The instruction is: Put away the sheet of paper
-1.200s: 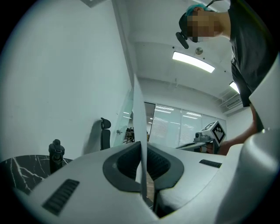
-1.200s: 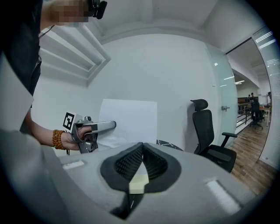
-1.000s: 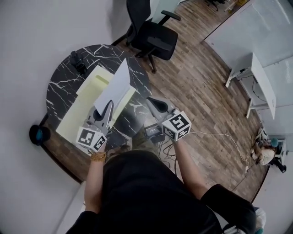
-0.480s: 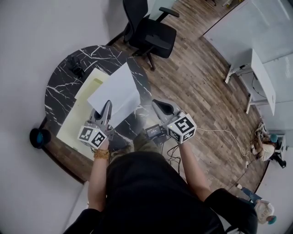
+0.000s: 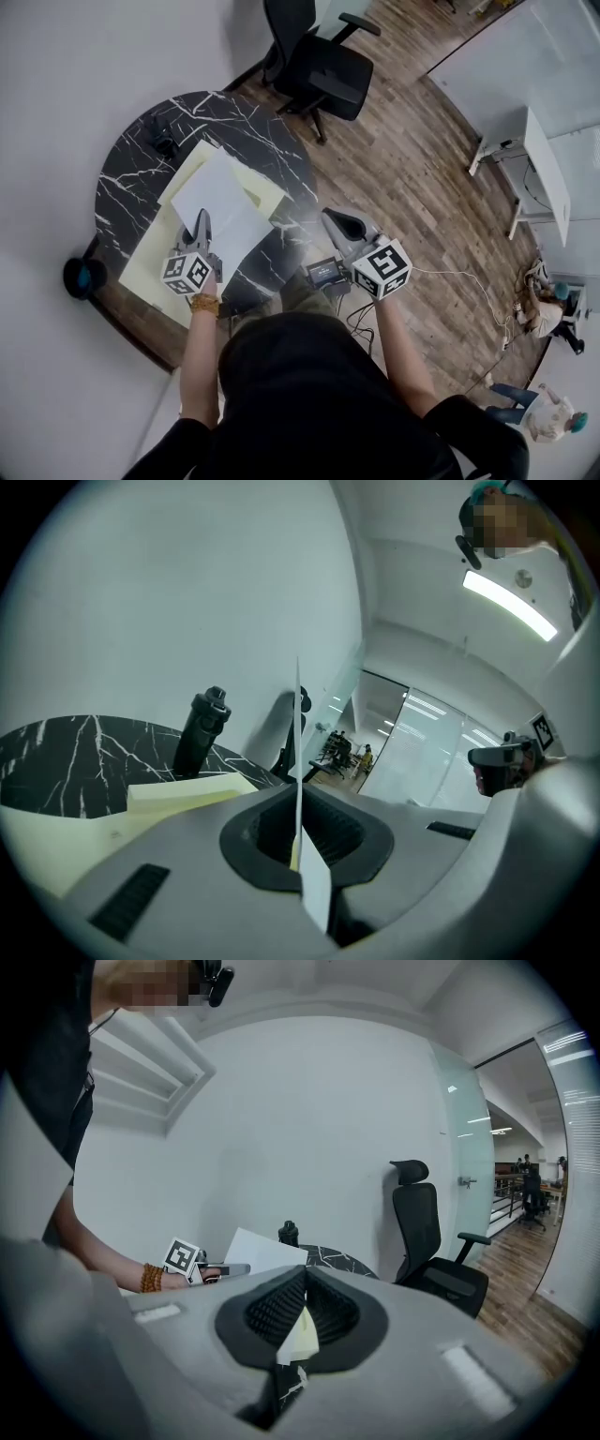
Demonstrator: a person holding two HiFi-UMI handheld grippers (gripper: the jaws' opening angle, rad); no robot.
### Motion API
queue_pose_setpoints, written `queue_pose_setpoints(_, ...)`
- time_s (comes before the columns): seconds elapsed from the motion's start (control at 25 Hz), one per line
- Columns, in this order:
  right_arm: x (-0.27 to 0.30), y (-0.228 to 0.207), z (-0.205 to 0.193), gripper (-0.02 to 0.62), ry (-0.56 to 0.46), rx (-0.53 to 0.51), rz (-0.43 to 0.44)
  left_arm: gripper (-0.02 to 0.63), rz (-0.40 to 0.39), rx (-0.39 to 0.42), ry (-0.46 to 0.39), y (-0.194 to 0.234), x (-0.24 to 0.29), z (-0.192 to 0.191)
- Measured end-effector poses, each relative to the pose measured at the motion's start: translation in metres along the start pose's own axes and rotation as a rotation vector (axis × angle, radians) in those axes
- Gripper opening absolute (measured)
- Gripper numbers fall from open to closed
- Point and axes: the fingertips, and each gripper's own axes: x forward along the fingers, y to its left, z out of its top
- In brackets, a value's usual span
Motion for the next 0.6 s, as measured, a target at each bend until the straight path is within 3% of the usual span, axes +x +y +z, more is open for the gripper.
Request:
queue_pose_setpoints(0.28,-0.003,-0.019,-0.005,-0.002,0.017,0.007,-0.024,0.006,0.159,-0.082,0.011,0.051,0.009,-0.024)
queue_pose_setpoints(0.6,-0.004,-0.034,-0.013,-0.002,0.037,0.028,-0.039,0.006,0.327,-0.181,-0.036,0.091,0.01,-0.04)
